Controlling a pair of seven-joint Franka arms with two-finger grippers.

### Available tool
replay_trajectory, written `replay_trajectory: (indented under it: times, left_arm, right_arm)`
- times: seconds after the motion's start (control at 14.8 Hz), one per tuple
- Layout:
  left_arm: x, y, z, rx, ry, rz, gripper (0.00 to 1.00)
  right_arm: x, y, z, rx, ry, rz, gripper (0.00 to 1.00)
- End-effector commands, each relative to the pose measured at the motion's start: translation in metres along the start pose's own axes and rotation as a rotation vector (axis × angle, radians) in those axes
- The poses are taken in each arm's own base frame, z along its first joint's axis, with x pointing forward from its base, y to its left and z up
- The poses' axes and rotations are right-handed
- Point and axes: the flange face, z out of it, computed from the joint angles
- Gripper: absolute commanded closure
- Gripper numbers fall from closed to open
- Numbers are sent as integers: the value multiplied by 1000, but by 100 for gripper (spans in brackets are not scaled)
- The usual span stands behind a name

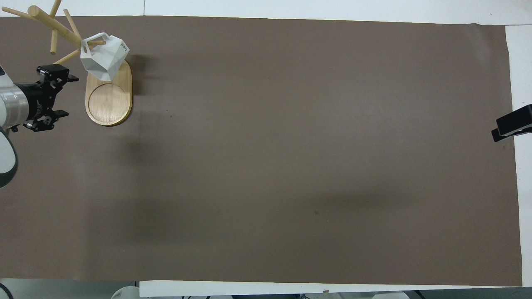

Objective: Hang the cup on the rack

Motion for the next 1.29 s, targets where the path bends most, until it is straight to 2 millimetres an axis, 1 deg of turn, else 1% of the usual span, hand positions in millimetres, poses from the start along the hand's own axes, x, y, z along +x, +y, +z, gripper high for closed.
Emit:
replay_trajectory:
  times: [0.0, 0.14, 0.2, 0.27, 0.41, 0.47, 0.54, 0.61, 0.68, 0.75, 0.81, 0.88, 0.95, 1.08, 1.22]
  left_arm:
    - [11, 4, -42, 196, 9, 278, 0]
    - [16, 9, -68, 252, -51, 482, 0]
    - [18, 9, -74, 270, -90, 553, 0]
    - [13, 7, -78, 298, -146, 656, 0]
    - [13, -4, -88, 323, -281, 957, 0]
    - [10, -8, -90, 328, -331, 1060, 0]
    - [11, -10, -93, 330, -341, 1093, 0]
    - [17, -12, -95, 312, -335, 1064, 0]
    - [21, -10, -100, 259, -331, 993, 0]
    - [30, -9, -106, 206, -334, 924, 0]
    - [32, -3, -112, 188, -322, 923, 0]
    - [33, 5, -109, 188, -316, 932, 0]
    - [34, 12, -113, 181, -302, 942, 0]
    - [29, 20, -118, 184, -305, 963, 0]
    - [21, 26, -116, 196, -312, 1000, 0]
  right_arm:
    - [-5, 0, 1, 8, -10, 12, 1]
    - [-5, 0, 3, 9, -14, 12, 1]
    - [-4, 0, 3, 9, -14, 12, 1]
    - [-5, 0, 3, 9, -14, 12, 1]
    - [-6, 1, 2, 9, -13, 15, 1]
    - [-6, 1, 2, 9, -13, 13, 1]
    - [-6, 0, 2, 9, -13, 12, 1]
    - [-6, 0, 2, 9, -13, 13, 1]
    - [-6, 0, 3, 9, -14, 13, 1]
    - [-6, -2, 3, 9, -17, 10, 1]
    - [-6, -1, 2, 9, -14, 10, 1]
    - [-6, -1, 1, 8, -8, 10, 1]
    - [-5, -2, 1, 6, -7, 16, 1]
    - [-5, -1, 1, -1, -6, 18, 1]
    - [-5, -1, 1, -1, -7, 18, 1]
